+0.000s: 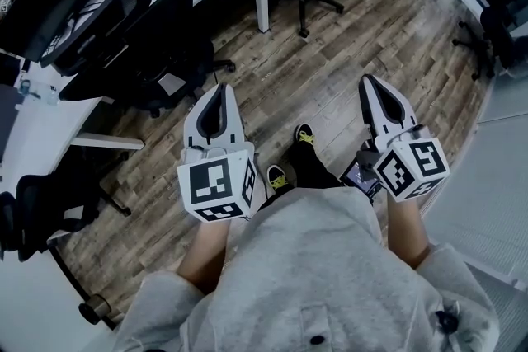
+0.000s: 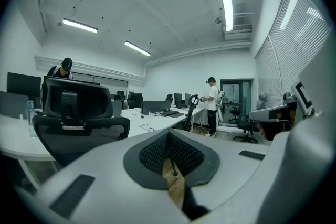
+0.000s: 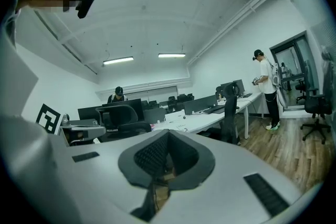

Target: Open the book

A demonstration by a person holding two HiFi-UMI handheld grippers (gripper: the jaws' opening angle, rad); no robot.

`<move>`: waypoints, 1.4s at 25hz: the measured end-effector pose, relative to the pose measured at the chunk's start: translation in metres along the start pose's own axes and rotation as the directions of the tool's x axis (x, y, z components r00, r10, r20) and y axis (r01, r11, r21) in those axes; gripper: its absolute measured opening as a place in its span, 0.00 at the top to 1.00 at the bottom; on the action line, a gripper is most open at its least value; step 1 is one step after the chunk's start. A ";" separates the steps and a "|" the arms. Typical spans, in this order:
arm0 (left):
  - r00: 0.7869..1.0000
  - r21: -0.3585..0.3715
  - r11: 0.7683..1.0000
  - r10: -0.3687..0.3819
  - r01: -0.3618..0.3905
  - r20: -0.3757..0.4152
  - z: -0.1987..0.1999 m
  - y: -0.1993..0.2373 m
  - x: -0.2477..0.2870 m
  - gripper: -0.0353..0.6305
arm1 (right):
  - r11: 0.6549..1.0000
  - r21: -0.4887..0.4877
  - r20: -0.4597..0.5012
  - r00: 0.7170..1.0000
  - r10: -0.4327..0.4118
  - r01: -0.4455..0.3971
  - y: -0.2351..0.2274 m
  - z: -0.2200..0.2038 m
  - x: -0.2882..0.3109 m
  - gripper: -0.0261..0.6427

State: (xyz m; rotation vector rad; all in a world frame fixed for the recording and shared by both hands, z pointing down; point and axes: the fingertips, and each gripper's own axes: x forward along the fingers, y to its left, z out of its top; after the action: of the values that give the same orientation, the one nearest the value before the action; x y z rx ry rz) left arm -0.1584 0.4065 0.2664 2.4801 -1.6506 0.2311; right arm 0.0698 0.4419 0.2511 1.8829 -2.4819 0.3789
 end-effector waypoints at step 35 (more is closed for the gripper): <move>0.999 0.027 1.000 0.001 0.000 -0.054 0.019 0.016 0.175 0.93 | 0.998 -0.035 -0.068 0.996 0.049 -0.052 -0.082 0.003 0.160 0.92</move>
State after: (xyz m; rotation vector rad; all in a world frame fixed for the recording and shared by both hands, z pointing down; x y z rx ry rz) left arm -0.1054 0.2392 0.2852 2.4699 -1.6371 0.3191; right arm 0.1029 0.2689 0.2870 1.7671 -2.4794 0.3881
